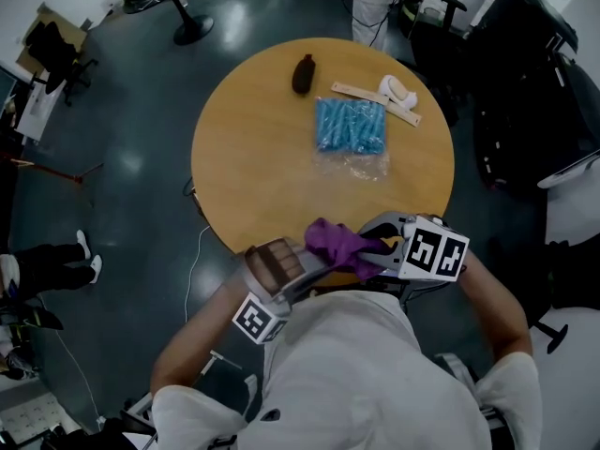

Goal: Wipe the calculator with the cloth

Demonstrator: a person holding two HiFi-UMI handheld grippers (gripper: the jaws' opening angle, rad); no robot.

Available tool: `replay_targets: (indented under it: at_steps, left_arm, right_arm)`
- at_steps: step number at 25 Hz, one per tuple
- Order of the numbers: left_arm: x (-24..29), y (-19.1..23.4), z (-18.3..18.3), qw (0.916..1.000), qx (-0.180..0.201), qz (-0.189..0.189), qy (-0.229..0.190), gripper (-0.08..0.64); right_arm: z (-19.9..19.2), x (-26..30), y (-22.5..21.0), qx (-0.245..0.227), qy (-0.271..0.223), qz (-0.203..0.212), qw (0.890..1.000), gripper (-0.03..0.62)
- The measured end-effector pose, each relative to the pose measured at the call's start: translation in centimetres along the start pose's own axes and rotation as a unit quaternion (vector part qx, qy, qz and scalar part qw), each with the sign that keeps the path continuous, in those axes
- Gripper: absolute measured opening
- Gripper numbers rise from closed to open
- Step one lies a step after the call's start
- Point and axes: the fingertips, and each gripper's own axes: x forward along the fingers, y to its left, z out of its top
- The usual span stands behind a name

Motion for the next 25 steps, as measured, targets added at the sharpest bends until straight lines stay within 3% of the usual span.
replay_targets:
  at_steps: [10, 19, 25]
  left_arm:
    - [-1.0, -0.4, 0.9, 0.9981, 0.050, 0.006, -0.037, 0.044]
    - [-1.8, 1.8, 2.1, 0.9961, 0.051, 0.032, -0.064, 0.044]
    - [-2.0, 1.3, 3.2, 0.9950, 0.054, 0.019, -0.083, 0.046]
  right_arm:
    - [-2.7, 1.2, -1.4, 0.036, 0.006, 0.016, 0.999, 0.083]
    - [-3.7, 2.1, -1.9, 0.044, 0.011, 0.023, 0.999, 0.083]
    - [-4.6, 3.2, -2.0, 0.052, 0.014, 0.042, 0.998, 0.081]
